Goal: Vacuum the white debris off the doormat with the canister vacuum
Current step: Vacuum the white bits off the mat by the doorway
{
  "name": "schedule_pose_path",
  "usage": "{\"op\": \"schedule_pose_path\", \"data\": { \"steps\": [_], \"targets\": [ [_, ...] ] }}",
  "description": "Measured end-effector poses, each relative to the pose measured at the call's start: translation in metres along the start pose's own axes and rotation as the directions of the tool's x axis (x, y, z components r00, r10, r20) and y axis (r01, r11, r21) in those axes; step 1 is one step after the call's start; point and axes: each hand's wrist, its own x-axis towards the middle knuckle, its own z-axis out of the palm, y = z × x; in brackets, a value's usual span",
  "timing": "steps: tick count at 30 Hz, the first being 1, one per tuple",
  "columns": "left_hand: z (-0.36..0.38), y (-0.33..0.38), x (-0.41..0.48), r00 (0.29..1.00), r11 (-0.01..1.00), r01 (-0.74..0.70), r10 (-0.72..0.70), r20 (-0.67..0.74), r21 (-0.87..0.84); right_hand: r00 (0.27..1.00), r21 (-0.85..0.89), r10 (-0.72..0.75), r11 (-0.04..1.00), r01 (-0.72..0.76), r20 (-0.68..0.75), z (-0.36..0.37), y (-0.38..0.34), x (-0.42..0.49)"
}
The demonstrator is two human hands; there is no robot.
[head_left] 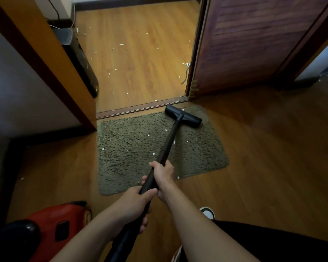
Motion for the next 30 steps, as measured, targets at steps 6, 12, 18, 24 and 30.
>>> {"op": "schedule_pose_path", "data": {
  "steps": [6,12,18,24,30],
  "targets": [
    [0.0,-0.012,-0.014,1.0,0.999,0.004,-0.004,-0.003,0.033,1.0,0.024,-0.01,1.0,0.01,-0.001,-0.003,0.014,-0.018],
    [0.022,-0.007,-0.003,0.999,0.997,-0.046,0.044,0.031,0.066,0.996,0.032,-0.036,0.999,0.038,-0.077,-0.029,0.003,-0.012],
    [0.037,0.013,0.013,0.999,0.998,-0.038,0.037,0.021,0.059,0.994,0.018,-0.062,0.998,0.064,-0.095,-0.04,-0.015,0.01],
    [0.035,0.031,0.031,0.998,0.999,-0.05,0.05,-0.031,0.014,0.995,-0.043,-0.088,0.995,0.086,-0.04,-0.03,-0.041,0.026],
    [0.03,0.047,0.046,1.0,0.999,-0.008,0.008,-0.015,-0.042,0.997,-0.076,-0.076,0.994,0.073,-0.028,-0.023,-0.056,0.04]
  ]
}}
